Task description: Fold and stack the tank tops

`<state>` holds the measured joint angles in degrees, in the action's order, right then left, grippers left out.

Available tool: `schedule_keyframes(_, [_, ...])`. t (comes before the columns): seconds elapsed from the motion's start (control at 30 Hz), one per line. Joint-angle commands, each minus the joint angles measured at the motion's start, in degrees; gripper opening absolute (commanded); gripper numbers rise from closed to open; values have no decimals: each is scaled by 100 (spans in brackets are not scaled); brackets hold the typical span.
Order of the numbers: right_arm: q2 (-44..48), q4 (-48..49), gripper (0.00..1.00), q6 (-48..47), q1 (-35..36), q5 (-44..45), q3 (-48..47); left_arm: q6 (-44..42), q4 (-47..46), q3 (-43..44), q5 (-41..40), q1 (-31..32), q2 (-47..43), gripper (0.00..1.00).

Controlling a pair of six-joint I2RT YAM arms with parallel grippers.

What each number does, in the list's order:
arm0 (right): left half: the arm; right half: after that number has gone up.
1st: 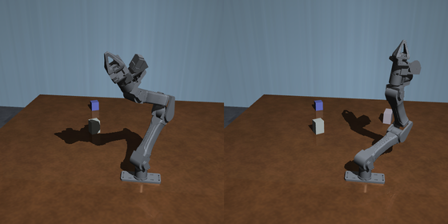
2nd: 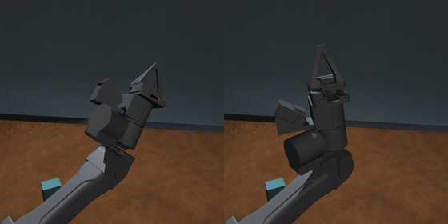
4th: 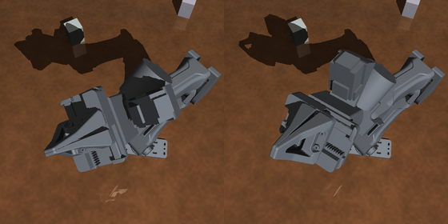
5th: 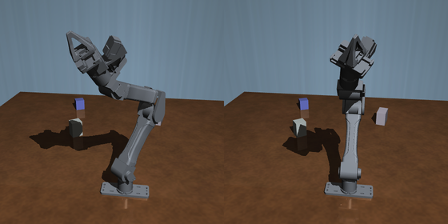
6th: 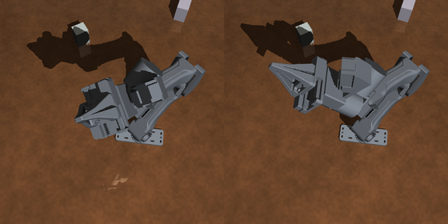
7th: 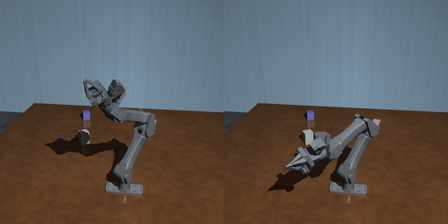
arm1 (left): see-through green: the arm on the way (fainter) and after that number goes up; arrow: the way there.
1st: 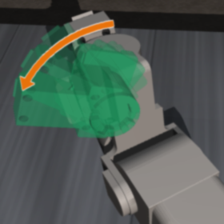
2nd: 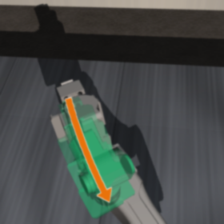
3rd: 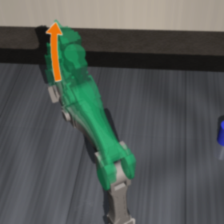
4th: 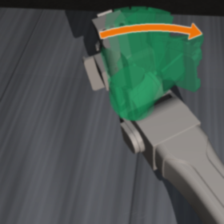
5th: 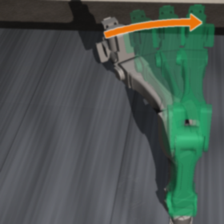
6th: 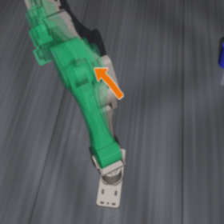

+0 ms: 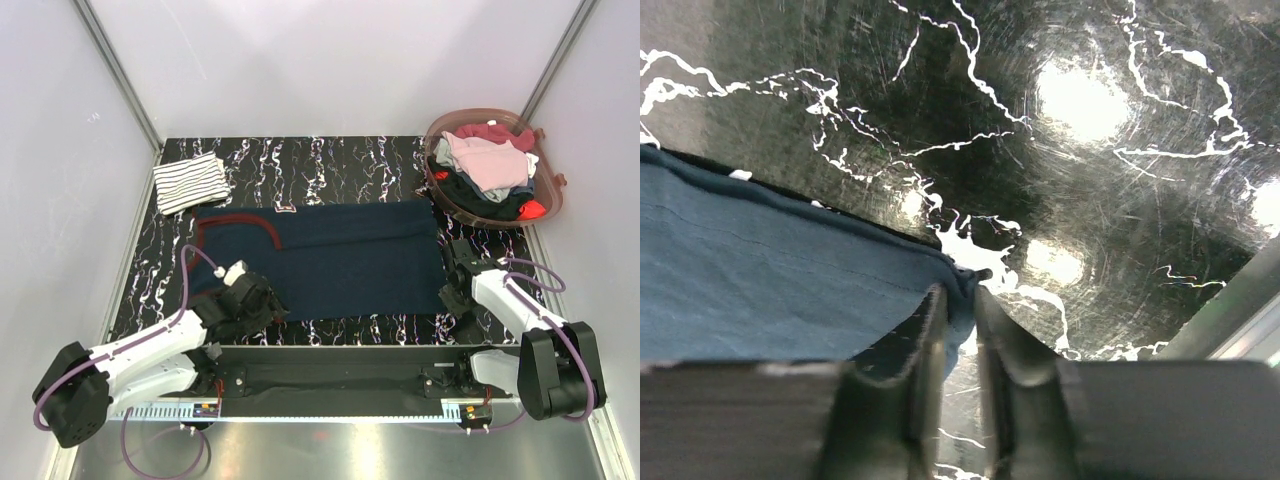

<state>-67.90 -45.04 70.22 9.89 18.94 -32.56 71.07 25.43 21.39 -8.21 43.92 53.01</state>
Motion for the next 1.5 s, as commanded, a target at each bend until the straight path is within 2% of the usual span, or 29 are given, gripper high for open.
schedule_keyframes(0.0, [92,-40,22,142,-49,259,-172,153,164,50,-146,125,16,65])
schedule_keyframes(0.07, [171,-101,14,133,-40,303,-190,205,251,58,-181,178,16,60])
schedule_keyframes(0.17, [251,-181,10,98,-49,356,-216,285,226,32,-225,240,33,56])
schedule_keyframes(0.37, [321,-181,6,63,-40,347,-216,355,85,41,-295,301,262,47])
schedule_keyframes(0.57, [312,-216,3,-25,-40,374,-234,294,-73,68,-612,301,429,32])
schedule_keyframes(0.67, [347,-260,0,-34,-49,383,-242,267,-258,23,-559,310,473,12])
schedule_keyframes(0.7, [356,-295,0,-34,-40,400,-277,259,-240,50,-542,310,508,0])
schedule_keyframes(0.9, [567,-541,0,-368,-40,549,-681,110,321,532,-551,301,499,0])
schedule_keyframes(1.07, [296,-638,0,-544,-40,628,-1165,-146,691,1173,-533,266,903,0])
schedule_keyframes(1.2, [58,-612,0,-702,-40,716,-1525,-435,612,1394,-209,-49,1246,0])
schedule_keyframes(1.47, [-566,-401,0,-904,-40,866,-2219,-1015,779,1973,-164,-744,1202,0])
